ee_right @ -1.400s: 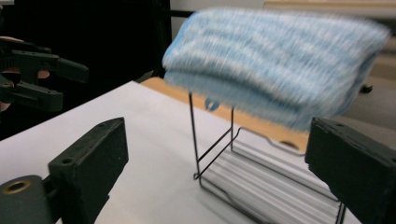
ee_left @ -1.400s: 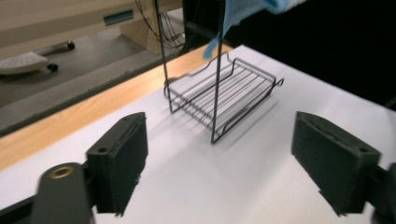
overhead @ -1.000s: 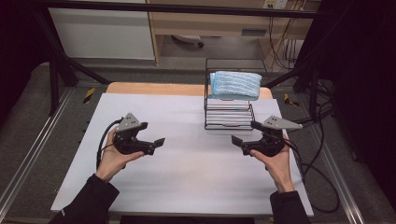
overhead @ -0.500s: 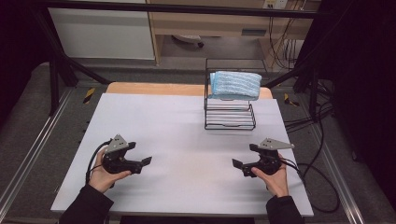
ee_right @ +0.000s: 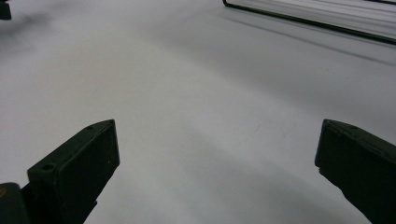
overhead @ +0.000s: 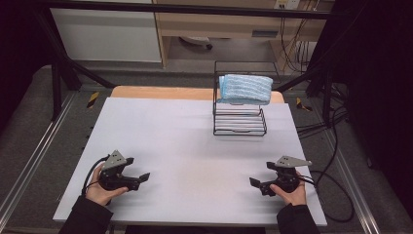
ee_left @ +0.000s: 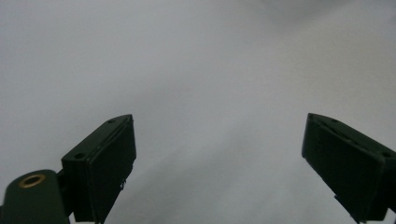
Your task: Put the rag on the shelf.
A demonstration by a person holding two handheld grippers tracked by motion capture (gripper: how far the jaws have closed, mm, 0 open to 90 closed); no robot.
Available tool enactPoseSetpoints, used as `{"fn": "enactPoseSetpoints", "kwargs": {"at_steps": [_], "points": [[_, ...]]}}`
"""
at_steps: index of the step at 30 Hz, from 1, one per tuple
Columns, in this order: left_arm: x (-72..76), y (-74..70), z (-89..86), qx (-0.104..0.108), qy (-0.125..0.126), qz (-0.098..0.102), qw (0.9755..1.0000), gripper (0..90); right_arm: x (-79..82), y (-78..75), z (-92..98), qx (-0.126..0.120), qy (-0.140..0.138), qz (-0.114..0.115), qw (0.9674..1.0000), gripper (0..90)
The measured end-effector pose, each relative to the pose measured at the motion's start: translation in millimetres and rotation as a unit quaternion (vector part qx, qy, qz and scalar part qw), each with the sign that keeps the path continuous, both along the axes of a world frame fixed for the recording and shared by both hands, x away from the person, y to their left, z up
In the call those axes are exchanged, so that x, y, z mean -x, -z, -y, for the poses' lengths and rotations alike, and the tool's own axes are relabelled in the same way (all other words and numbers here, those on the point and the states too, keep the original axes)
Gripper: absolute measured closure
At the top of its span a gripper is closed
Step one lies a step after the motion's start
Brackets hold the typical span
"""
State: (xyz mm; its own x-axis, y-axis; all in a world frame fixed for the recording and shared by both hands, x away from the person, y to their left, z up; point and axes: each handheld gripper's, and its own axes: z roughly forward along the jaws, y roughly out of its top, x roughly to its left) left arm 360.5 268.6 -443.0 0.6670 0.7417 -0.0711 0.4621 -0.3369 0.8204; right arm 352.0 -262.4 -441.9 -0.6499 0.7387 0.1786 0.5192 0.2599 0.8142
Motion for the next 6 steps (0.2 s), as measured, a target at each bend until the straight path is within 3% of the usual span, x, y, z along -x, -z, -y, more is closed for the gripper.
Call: {"fn": "enactPoseSetpoints", "kwargs": {"at_steps": [6], "points": [[0.2, 1.4, -1.0, -0.004, -0.002, 0.001, 1.0000, 9.9, 0.0, 0.6, -0.3, 0.002, 0.001, -0.003, 1.0000, 0.6]]}}
